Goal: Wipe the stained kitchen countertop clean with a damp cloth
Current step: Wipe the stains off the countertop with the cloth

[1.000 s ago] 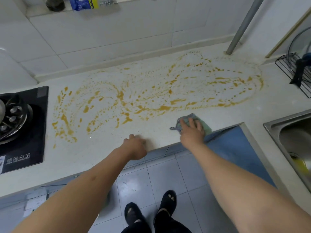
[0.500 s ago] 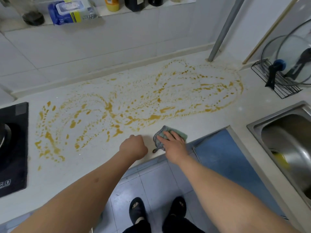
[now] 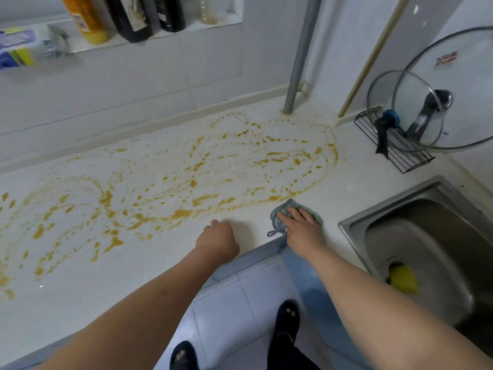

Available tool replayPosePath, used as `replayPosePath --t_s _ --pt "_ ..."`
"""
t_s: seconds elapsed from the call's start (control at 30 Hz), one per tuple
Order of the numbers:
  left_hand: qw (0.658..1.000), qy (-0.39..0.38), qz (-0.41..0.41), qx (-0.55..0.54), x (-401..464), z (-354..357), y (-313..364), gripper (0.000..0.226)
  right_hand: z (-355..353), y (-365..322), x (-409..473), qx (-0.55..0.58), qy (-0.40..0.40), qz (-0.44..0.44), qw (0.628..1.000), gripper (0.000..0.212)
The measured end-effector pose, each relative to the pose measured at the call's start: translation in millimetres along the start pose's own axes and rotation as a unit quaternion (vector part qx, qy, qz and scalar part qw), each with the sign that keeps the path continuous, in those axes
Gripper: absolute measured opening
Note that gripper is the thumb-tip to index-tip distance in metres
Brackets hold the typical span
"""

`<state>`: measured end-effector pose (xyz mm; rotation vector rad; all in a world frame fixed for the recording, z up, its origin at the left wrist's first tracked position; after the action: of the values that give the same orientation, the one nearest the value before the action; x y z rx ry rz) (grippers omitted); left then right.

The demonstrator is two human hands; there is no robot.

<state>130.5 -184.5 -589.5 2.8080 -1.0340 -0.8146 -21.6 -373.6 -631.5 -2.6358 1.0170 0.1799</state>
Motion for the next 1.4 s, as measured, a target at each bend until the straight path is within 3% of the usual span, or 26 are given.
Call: replayPosePath --t_s 0.13,0.3,0.47,0.57,0.73,0.93,1.2,1.4 --pt "0.994 0.008 -0.091 -0.06 21.4 5.0 46.0 0.061 -18.5 61.9 20.4 0.004 -0.015 0.003 1.0 0.063" --pt "0.977 0.018 -0.201 -0.063 39.3 7.7 52.4 0.079 -38.8 121.8 43.8 0.014 -0.006 0.032 0.999 0.071" --pt "0.965 -0.012 -0.257 -0.05 48.7 18.6 60.0 0.1 -56.8 173.7 75.8 0.017 0.0 0.09 0.996 0.073" --pt "0.951 0.01 -0.297 -0.087 47.7 24.5 64.4 0.115 -68.3 194.7 101.4 0.008 0.002 0.104 0.994 0.071" --pt "0.937 0.021 -0.335 -0.094 51.9 22.1 70.9 0.105 -86.9 226.9 149.3 -0.003 -0.002 0.105 0.995 0.07" --pt "0.937 -0.018 -0.335 -0.096 60.7 25.0 74.5 0.082 -95.1 230.2 193.5 0.004 0.016 0.114 0.993 0.071" --pt "0.937 -0.016 -0.332 -0.109 59.7 23.2 74.9 0.065 -64.7 158.6 169.3 0.005 -0.014 0.031 0.999 0.074" --pt "0.941 -0.026 -0.319 -0.109 60.2 23.3 75.2 0.073 -47.4 94.6 110.8 0.046 -0.002 -0.059 0.997 0.074"
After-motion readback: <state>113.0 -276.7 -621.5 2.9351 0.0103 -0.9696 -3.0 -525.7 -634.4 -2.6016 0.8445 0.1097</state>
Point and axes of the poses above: each hand's wrist, its own x-axis towards the middle knuckle, its own z-axis out of the palm, y = z × x, the point moved 9 cm from there along x, towards the middle knuckle, and after that the axes turned 7 degrees about y, right-handed, at the moved point
